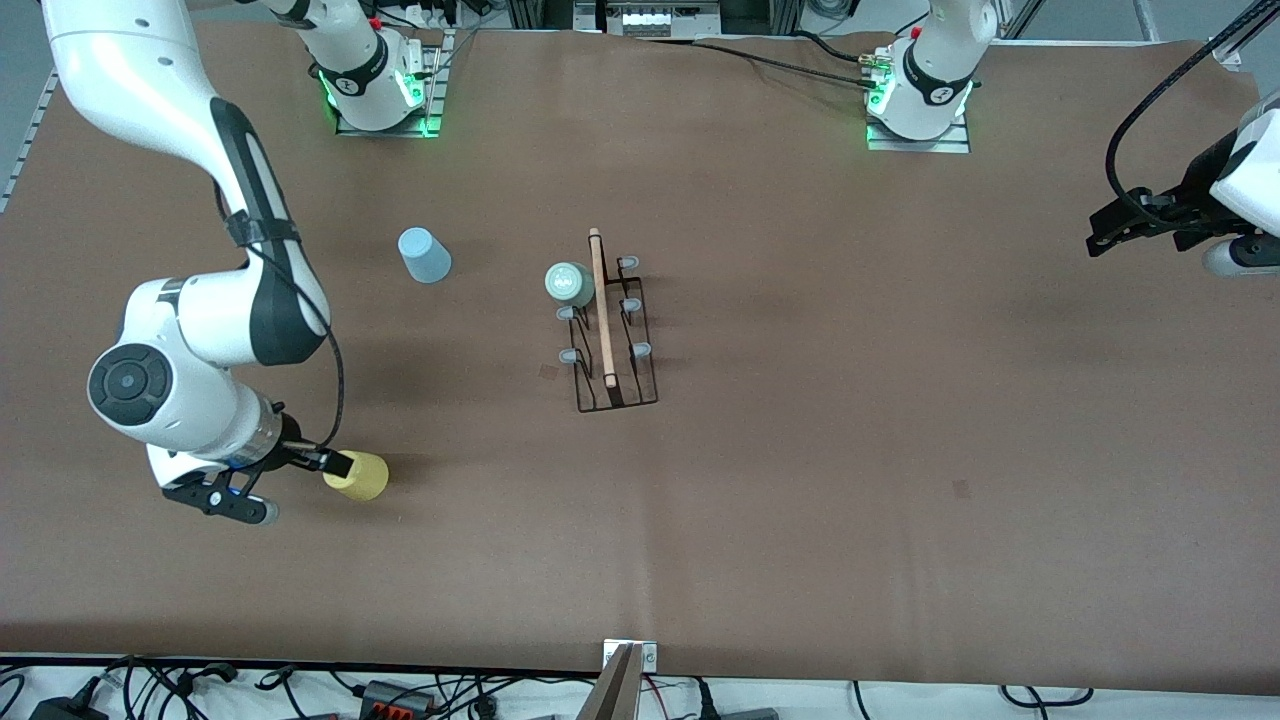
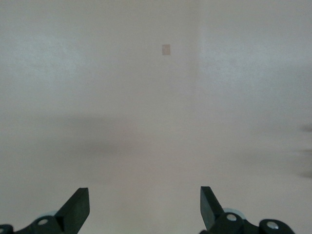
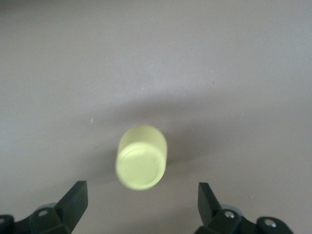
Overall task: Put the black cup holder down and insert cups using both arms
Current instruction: 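Move the right gripper to the yellow cup and grasp it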
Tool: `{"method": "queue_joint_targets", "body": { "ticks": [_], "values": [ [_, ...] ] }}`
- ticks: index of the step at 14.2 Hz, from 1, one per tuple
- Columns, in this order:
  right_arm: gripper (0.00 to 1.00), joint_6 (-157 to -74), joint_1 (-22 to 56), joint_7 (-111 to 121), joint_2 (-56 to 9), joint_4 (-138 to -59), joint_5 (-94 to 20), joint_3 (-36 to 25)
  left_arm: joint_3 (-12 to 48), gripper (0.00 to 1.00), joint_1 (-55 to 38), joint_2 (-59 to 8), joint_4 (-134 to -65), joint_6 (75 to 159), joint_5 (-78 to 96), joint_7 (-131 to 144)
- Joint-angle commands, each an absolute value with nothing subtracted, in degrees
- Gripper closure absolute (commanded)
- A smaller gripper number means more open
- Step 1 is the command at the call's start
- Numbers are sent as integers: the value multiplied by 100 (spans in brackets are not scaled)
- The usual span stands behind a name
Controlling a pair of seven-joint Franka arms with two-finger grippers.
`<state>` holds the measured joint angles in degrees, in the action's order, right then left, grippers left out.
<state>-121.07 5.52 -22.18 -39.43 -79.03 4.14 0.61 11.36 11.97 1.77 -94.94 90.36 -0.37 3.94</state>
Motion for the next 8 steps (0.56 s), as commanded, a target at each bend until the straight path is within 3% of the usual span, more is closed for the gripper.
{"method": "queue_joint_targets", "body": {
  "ticks": [1,8],
  "values": [
    [0,-12313,466,-1908,-4253,-7796,370,158,1125,0,1230,141,-9378,8947,44,264],
    [0,-12621,483,-1145,-4596,-7796,281,176,1116,0,1230,141,-9378,8965,44,229]
  ]
}}
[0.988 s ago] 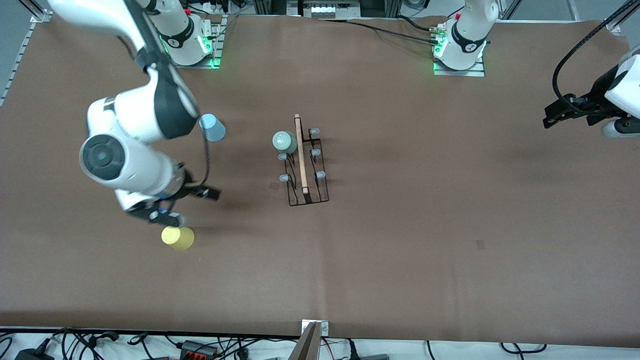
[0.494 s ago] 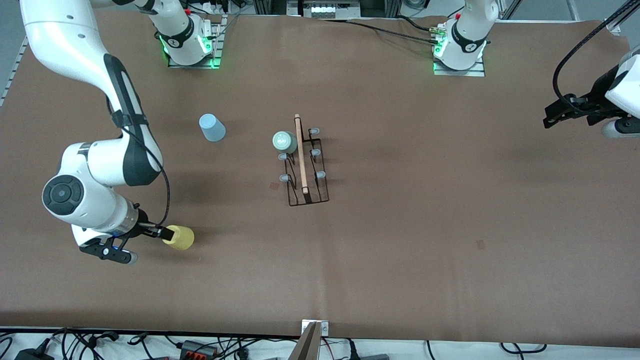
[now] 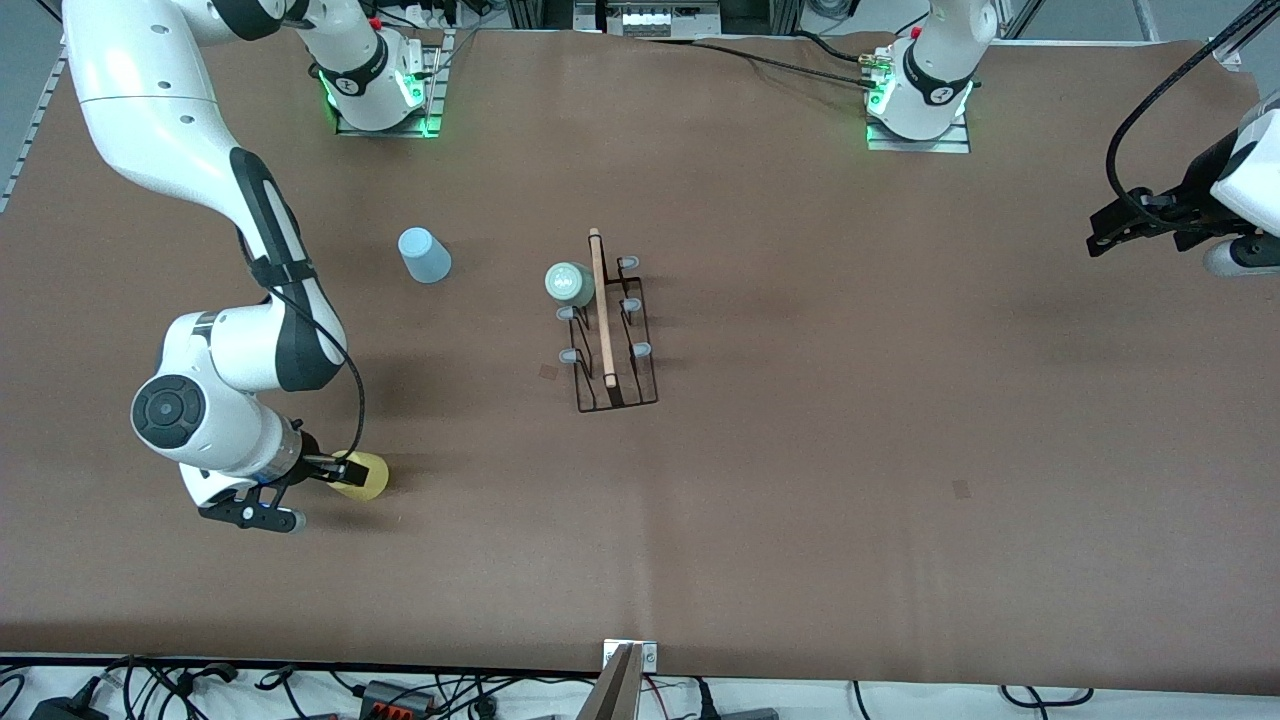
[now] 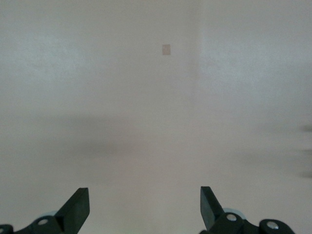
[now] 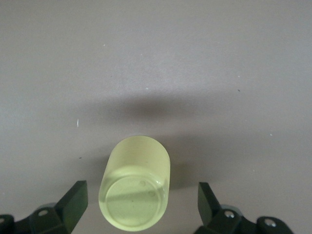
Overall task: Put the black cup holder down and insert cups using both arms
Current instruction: 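Move the right gripper to the yellow cup and grasp it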
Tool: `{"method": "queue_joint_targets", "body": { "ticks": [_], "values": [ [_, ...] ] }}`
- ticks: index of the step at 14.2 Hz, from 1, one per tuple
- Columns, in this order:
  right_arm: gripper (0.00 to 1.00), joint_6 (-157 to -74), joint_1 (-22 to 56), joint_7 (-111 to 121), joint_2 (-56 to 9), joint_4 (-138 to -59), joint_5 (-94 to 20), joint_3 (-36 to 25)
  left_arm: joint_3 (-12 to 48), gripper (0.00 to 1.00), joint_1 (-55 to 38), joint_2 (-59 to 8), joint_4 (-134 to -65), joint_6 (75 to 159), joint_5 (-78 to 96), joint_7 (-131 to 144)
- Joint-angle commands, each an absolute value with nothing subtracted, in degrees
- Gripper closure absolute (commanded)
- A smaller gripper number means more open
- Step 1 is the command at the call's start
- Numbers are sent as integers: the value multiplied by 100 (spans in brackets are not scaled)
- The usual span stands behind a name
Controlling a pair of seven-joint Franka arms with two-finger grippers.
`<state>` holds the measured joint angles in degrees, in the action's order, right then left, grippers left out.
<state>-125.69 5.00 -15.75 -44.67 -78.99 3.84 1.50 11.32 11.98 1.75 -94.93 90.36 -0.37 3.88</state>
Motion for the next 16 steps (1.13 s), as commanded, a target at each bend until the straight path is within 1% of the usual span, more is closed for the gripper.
{"method": "queue_joint_targets", "body": {
  "ticks": [1,4,5,6,7,8,9,10,12,13,15,16],
  "values": [
    [0,-12647,483,-1099,-4675,-7796,281,184,1116,0,1230,141,-9378,8965,44,237],
    [0,-12709,501,-1090,-4781,-7796,272,185,1116,0,1230,149,-9378,8956,44,220],
    [29,-12692,501,-1046,-4781,-7796,272,185,1116,0,1230,149,-9378,8956,44,220],
    [65,-12622,518,-1046,-4729,-7787,272,219,1116,0,1230,141,-9378,8956,44,220],
    [86,-12569,519,-1028,-4676,-7735,290,307,1116,0,1230,141,-9378,8956,44,220],
    [96,-12325,519,-985,-4641,-7552,307,325,1116,0,1230,149,-9378,8956,44,220],
    [99,-12009,519,-923,-4641,-7254,316,369,1116,0,1230,149,-9378,8956,44,220],
    [99,-11580,536,-827,-4641,-6859,316,474,1116,0,1230,149,-9369,8956,44,220],
    [99,-10779,588,-835,-4632,-6234,316,955,1116,0,1230,149,-9360,8973,44,220],
    [99,-10523,641,-887,-4588,-6031,316,1236,1116,0,1230,149,-9360,8974,44,220],
    [99,-10424,834,-896,-4457,-5985,334,1493,1116,0,1230,149,-9360,8974,44,220],
    [99,-10406,1079,-914,-4447,-5985,360,1494,1116,0,1230,149,-9360,8982,44,220]
  ]
}}
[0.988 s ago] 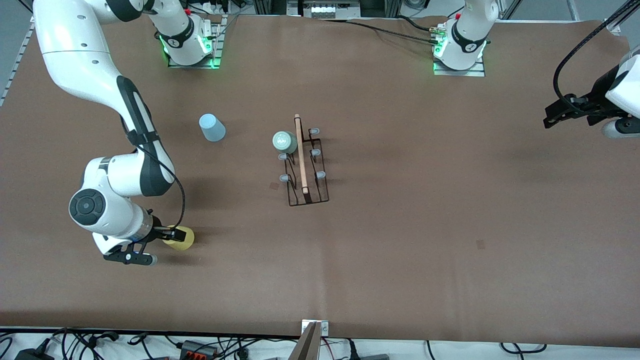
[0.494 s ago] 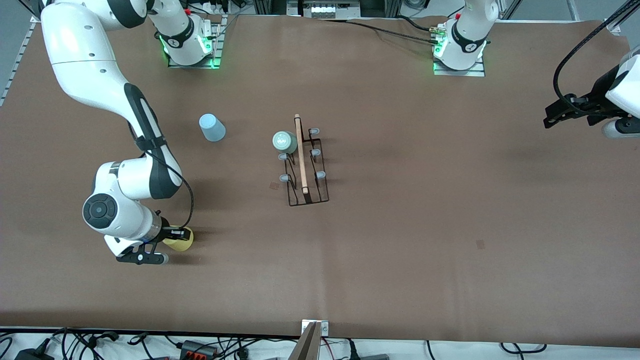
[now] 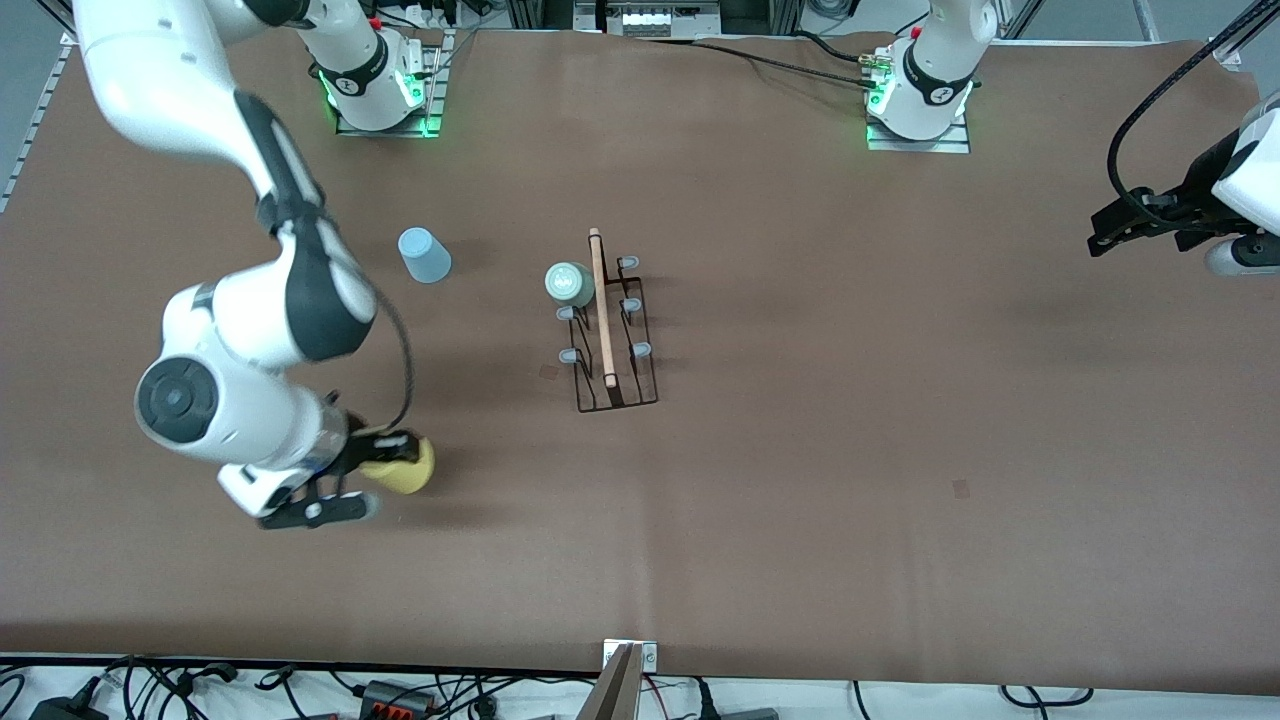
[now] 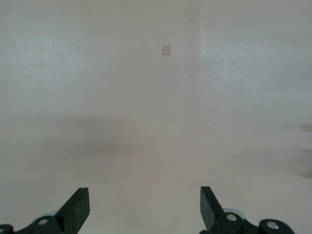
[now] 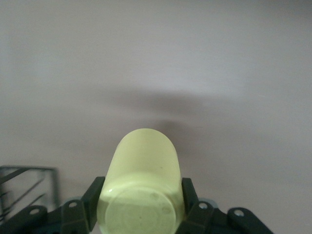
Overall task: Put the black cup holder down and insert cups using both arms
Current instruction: 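Carry the yellow cup to the holder with the right gripper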
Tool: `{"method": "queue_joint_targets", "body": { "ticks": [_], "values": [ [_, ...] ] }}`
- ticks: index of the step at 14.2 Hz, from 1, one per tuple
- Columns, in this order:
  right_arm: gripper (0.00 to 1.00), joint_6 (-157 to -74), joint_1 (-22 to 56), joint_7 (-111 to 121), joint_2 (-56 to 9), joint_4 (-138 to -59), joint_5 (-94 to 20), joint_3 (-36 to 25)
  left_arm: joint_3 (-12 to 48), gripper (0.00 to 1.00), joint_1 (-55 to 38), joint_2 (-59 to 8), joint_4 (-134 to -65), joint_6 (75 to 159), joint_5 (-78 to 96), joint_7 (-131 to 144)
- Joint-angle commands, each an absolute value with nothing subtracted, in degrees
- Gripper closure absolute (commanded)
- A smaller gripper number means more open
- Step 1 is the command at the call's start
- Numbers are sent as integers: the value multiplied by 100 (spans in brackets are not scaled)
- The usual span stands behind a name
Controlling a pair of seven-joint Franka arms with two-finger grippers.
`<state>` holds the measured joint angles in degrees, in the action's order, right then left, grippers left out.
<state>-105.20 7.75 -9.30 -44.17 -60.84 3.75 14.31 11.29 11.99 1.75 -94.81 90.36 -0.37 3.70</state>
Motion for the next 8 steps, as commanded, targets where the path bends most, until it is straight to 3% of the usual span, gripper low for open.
{"method": "queue_joint_targets", "body": {
  "ticks": [1,8],
  "values": [
    [99,-10363,1281,-923,-4430,-5985,360,1477,1116,0,1230,149,-9360,9000,44,220],
    [97,-9984,1968,-1696,-4298,-6029,229,1503,1116,0,1266,149,-9360,9026,79,360]
  ]
}}
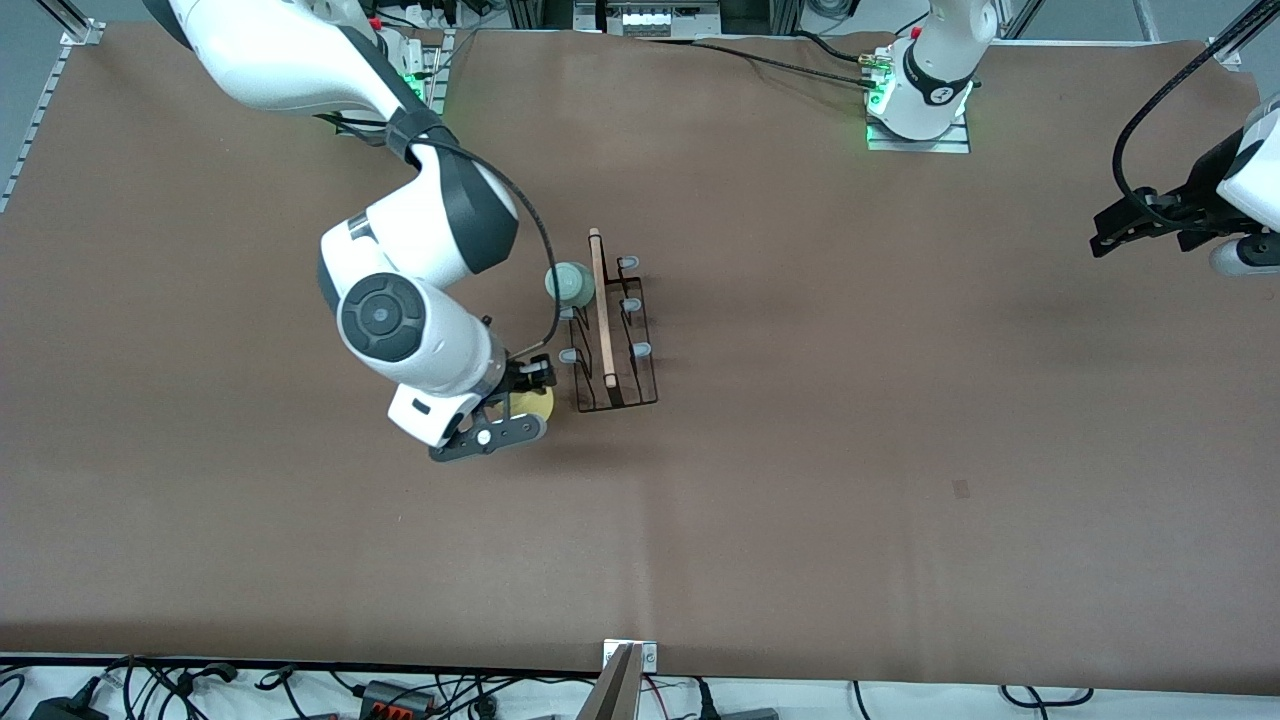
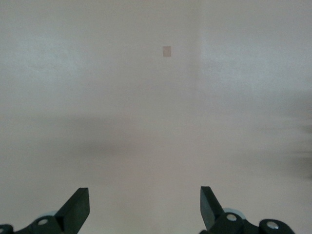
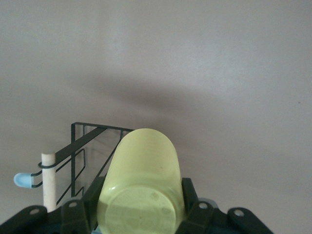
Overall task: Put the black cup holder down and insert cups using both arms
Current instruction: 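Carry the yellow cup to the holder with the right gripper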
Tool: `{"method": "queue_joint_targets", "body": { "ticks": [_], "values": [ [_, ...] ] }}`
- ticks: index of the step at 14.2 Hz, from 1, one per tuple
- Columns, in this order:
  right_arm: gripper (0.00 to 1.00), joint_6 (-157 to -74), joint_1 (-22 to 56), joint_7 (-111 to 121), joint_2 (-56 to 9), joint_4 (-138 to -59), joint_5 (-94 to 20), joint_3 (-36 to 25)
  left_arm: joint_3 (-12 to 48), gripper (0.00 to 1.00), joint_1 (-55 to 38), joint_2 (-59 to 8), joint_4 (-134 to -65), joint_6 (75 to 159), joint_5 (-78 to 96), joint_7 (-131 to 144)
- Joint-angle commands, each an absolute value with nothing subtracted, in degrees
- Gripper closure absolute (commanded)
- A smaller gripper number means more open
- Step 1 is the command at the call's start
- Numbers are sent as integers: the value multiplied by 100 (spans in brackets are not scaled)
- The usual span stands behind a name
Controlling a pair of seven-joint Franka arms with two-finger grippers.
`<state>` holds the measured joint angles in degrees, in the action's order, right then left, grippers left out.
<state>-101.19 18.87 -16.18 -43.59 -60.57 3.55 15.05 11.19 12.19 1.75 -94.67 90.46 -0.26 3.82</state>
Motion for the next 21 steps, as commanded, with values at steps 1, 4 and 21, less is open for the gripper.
{"method": "queue_joint_targets", "body": {
  "ticks": [1,4,21],
  "values": [
    [97,-9984,2047,-1757,-4298,-6029,220,1503,1116,0,1266,149,-9360,9026,70,352],
    [97,-9984,2241,-2074,-4315,-6213,220,1503,1116,0,1266,167,-9360,9009,70,352],
    [88,-10380,2434,-2232,-4676,-6635,131,1503,1107,0,1274,149,-9360,9000,88,352]
  ]
}}
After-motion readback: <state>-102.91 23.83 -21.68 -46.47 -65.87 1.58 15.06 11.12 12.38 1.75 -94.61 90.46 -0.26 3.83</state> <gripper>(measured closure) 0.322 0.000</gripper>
